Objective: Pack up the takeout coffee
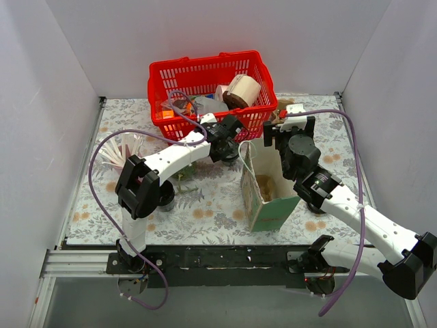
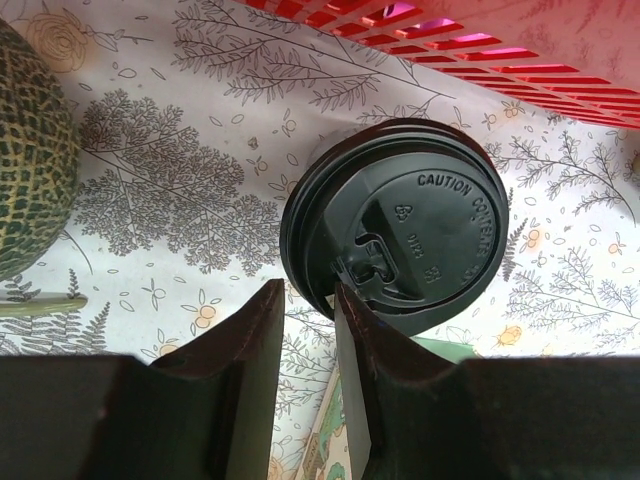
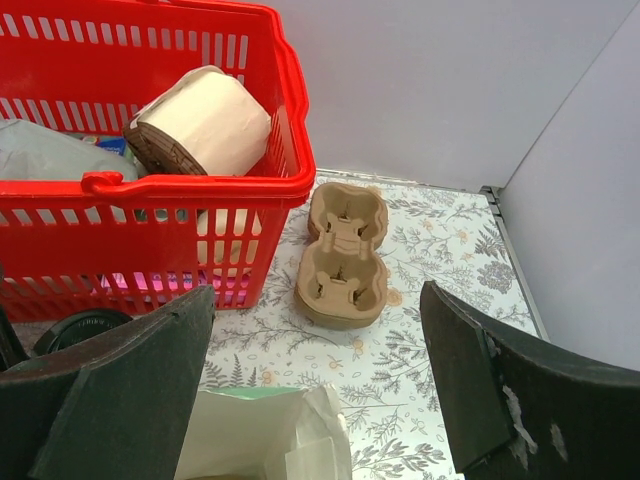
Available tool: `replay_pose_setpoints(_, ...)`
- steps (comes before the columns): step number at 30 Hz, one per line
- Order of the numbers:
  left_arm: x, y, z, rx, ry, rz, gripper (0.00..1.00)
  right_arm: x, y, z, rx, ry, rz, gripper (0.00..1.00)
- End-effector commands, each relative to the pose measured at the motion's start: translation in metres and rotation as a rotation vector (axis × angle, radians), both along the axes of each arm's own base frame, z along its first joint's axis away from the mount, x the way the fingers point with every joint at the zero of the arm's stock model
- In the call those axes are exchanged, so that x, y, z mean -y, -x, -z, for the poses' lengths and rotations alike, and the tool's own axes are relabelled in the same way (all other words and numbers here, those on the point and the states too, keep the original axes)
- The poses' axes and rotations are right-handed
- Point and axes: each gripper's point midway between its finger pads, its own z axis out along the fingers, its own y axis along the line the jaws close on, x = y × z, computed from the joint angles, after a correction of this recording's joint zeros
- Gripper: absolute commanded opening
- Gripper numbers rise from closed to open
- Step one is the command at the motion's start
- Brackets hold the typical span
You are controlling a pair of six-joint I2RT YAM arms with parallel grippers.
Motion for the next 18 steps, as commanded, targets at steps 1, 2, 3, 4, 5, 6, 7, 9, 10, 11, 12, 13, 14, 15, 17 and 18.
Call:
replay_pose_setpoints(1, 0.0106, -0.0184, -0.0088, 0.047, 0.043, 0.007, 0.27, 0.0073, 0.0009, -0.014, 0.051, -0.044, 0.027, 0.91)
replay_pose_setpoints(2, 0.012, -0.0195, -0.009, 0.048, 0.045, 0.009, 0.27, 0.008, 0.0007, -0.0143, 0.052, -0.045, 0.03, 0.91)
replay_pose_setpoints(3, 0.0132, -0.0208, -0.0107, 0.052, 0.047, 0.01, 0.28, 0.0081, 0.0007, -0.0143, 0.052, -0.045, 0.03, 0.91)
replay_pose_setpoints(4, 0.013, -0.021, -0.0099, 0.053, 0.042, 0.007, 0.28, 0.0081, 0.0007, -0.0143, 0.052, -0.045, 0.03, 0.91)
replay_pose_setpoints(5, 0.0122, -0.0213, -0.0099, 0.055, 0.039, 0.004, 0.31, 0.0081, 0.0007, -0.0143, 0.052, -0.045, 0.03, 0.91)
replay_pose_setpoints(6, 0.0114, -0.0215, -0.0096, 0.056, 0.037, -0.001, 0.32, 0.0081, 0.0007, -0.0143, 0.052, -0.045, 0.03, 0.91)
replay_pose_setpoints(7, 0.011, -0.0219, -0.0097, 0.058, 0.036, -0.003, 0.32, 0.0088, 0.0002, -0.0146, 0.053, -0.044, 0.031, 0.91)
replay_pose_setpoints(9, 0.0108, -0.0229, -0.0098, 0.063, 0.04, -0.015, 0.33, 0.0093, 0.0005, -0.0144, 0.053, -0.044, 0.033, 0.91)
replay_pose_setpoints(10, 0.01, -0.0228, -0.0096, 0.064, 0.039, -0.02, 0.33, 0.0088, 0.0002, -0.0146, 0.053, -0.044, 0.031, 0.91)
replay_pose_setpoints(11, 0.0088, -0.0246, -0.0101, 0.073, 0.034, -0.027, 0.33, 0.0093, 0.0001, -0.0143, 0.052, -0.043, 0.033, 0.91)
replay_pose_setpoints(12, 0.0089, -0.0257, -0.01, 0.077, 0.035, -0.034, 0.36, 0.0092, 0.0, -0.0146, 0.053, -0.046, 0.033, 0.91)
replay_pose_setpoints(13, 0.0086, -0.0265, -0.0098, 0.079, 0.034, -0.04, 0.38, 0.009, -0.0002, -0.0135, 0.051, -0.043, 0.033, 0.91)
replay_pose_setpoints(14, 0.0084, -0.0269, -0.01, 0.081, 0.036, -0.046, 0.39, 0.009, 0.0, -0.0139, 0.052, -0.044, 0.031, 0.91)
replay_pose_setpoints(15, 0.009, -0.0278, -0.0106, 0.085, 0.039, -0.048, 0.4, 0.009, 0.0, -0.0139, 0.052, -0.044, 0.031, 0.91)
replay_pose_setpoints(17, 0.0066, -0.0277, -0.0134, 0.097, 0.037, -0.049, 0.46, 0.0084, 0.0002, -0.0141, 0.053, -0.045, 0.027, 0.91)
replay_pose_setpoints(18, 0.007, -0.0282, -0.0148, 0.104, 0.042, -0.046, 0.49, 0.0081, -0.0001, -0.0136, 0.052, -0.044, 0.027, 0.91)
